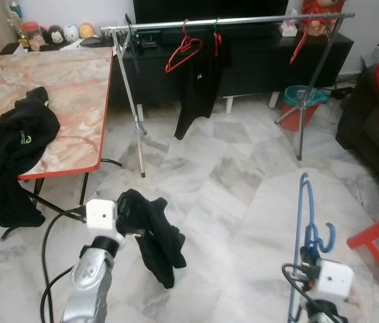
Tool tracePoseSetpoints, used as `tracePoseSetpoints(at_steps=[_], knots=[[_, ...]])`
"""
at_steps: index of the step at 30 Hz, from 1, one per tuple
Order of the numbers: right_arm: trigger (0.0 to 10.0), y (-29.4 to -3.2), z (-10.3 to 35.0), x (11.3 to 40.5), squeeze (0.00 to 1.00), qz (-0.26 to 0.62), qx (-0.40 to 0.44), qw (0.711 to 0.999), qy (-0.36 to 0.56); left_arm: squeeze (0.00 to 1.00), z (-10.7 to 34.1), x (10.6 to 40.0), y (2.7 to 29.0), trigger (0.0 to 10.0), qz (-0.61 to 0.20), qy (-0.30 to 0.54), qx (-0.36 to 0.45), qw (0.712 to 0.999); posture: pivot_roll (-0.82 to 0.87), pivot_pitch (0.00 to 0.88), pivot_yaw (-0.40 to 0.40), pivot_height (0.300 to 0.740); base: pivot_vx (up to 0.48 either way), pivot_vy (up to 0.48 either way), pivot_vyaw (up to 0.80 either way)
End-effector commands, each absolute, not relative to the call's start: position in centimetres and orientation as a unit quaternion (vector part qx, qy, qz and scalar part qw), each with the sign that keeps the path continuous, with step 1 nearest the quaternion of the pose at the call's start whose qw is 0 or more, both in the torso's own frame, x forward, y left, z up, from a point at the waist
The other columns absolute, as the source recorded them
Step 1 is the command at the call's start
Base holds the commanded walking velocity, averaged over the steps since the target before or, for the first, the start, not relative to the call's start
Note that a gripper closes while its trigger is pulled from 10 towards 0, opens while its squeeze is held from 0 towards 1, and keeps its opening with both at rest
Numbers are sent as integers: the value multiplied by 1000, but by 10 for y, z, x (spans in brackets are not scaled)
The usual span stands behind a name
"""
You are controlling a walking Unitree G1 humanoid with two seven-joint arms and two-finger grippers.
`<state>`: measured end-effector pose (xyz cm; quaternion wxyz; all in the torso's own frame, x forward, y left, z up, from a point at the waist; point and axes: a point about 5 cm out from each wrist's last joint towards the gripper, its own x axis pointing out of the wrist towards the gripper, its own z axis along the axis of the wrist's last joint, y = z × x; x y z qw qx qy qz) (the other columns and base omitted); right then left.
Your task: Hang hanger
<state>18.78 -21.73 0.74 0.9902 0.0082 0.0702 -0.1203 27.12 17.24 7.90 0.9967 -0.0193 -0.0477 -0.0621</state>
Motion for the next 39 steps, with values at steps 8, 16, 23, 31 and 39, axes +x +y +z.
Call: tracePoseSetpoints(at_steps=[8,16,23,31,39], knots=[[10000,-209,12,192,0,-114,17,990,87,0,92,269,162,10000,-57,-58,-32,996,-223,0,1,740,0,0,0],[10000,-205,19,198,0,-109,5,990,91,0,90,272,167,10000,-54,-39,-26,997,-229,0,2,740,0,0,0],[10000,-203,20,198,0,-114,11,989,90,0,90,272,169,10000,-57,-31,-19,998,-219,0,13,740,0,0,571],[10000,-200,20,202,0,-117,19,988,95,0,94,276,170,10000,-62,-30,-14,998,-186,0,16,740,0,0,0],[10000,-199,21,208,0,-116,16,989,92,0,98,279,172,10000,-61,-31,-16,998,-179,0,22,740,0,0,0]])
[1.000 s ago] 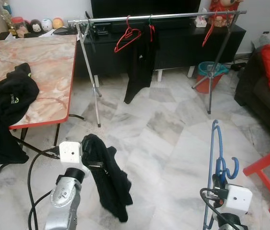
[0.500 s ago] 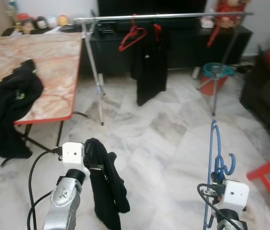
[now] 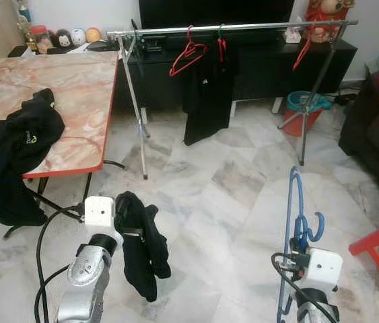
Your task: Hang hanger
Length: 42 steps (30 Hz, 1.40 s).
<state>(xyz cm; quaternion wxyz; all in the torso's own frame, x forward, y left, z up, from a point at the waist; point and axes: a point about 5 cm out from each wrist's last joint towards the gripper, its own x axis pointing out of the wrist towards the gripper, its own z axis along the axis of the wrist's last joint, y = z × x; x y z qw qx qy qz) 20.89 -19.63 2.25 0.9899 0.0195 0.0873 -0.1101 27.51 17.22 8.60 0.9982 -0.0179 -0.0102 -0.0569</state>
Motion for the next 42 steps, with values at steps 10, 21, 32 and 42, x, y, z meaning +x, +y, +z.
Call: tracePoseSetpoints(at_steps=[10,21,32,42], knots=[[10000,-199,22,211,0,-119,19,989,88,0,101,282,171,10000,-61,-34,-18,997,-174,0,21,740,0,0,245],[10000,-198,21,214,0,-112,6,989,93,0,101,283,170,10000,-62,-32,-21,997,-174,0,19,740,0,243,0],[10000,-197,21,216,0,-113,16,990,89,0,101,283,170,10000,-62,-31,-21,997,-172,0,18,740,0,341,210],[10000,-197,19,217,0,-116,22,989,91,0,100,283,170,10000,-63,-30,-20,997,-170,0,19,740,0,343,0]])
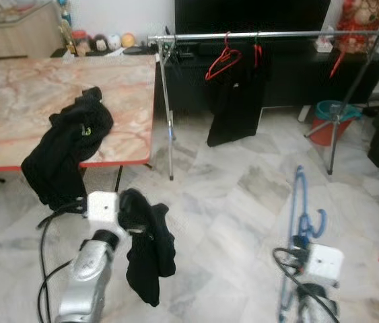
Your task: Hang hanger
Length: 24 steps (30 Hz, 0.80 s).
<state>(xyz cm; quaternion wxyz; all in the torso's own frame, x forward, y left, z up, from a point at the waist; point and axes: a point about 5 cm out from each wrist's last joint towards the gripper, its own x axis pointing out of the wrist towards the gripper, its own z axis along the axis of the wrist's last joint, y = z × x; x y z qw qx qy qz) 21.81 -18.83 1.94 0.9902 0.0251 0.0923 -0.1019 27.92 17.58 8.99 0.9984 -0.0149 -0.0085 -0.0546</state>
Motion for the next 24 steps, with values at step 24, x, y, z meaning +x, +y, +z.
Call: tracePoseSetpoints(at_steps=[24], knots=[[10000,-199,8,219,0,-113,15,988,109,0,105,285,170,10000,-62,-38,-20,997,-157,0,20,740,0,343,0]])
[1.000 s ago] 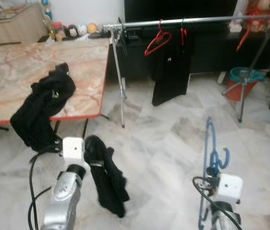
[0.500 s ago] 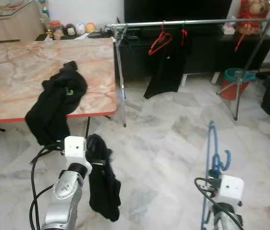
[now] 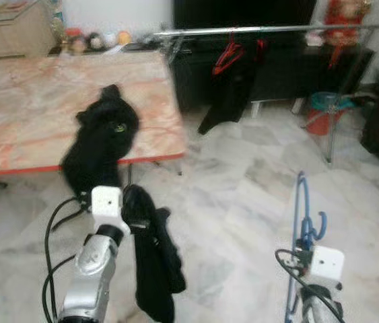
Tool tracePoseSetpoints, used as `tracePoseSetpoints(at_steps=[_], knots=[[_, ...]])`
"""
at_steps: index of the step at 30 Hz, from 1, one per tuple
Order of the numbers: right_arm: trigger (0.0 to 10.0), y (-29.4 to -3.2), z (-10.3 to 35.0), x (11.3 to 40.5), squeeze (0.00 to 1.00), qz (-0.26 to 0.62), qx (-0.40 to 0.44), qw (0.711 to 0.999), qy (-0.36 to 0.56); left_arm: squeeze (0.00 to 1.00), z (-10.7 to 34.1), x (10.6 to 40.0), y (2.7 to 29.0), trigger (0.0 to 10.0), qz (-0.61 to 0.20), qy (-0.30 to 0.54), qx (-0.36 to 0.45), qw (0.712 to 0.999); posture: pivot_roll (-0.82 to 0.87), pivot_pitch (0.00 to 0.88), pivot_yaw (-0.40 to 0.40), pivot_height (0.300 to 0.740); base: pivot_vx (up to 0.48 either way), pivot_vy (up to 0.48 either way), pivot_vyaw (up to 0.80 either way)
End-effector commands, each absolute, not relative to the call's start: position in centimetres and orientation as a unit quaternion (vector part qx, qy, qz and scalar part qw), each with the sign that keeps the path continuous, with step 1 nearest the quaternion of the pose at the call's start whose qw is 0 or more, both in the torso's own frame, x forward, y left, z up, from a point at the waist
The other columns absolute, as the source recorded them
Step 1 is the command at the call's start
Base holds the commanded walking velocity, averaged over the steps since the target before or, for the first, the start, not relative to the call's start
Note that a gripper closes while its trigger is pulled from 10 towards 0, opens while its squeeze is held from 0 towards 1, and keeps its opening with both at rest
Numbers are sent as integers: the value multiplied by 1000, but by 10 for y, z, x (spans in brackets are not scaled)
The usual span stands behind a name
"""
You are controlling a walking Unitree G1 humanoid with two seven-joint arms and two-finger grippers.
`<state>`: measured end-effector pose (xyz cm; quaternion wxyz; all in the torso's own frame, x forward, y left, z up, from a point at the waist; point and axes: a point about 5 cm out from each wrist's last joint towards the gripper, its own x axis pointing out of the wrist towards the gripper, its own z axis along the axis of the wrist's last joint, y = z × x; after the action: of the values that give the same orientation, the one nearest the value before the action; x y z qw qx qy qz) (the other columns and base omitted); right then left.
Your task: Hang hanger
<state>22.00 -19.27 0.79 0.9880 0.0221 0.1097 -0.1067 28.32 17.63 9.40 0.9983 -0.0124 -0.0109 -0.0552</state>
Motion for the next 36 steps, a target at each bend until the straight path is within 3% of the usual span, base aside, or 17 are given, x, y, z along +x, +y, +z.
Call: tracePoseSetpoints(at_steps=[1,15,36], knots=[[10000,-199,8,219,0,-112,15,988,109,0,105,285,170,10000,-61,-38,-20,997,-157,0,20,740,0,349,0],[10000,-198,8,222,0,-111,17,988,107,0,108,287,170,10000,-64,-41,-19,997,-160,0,27,740,0,339,0],[10000,-202,-3,220,0,-121,21,984,129,0,134,294,159,10000,-90,-78,-36,992,-157,0,24,740,0,0,0]])
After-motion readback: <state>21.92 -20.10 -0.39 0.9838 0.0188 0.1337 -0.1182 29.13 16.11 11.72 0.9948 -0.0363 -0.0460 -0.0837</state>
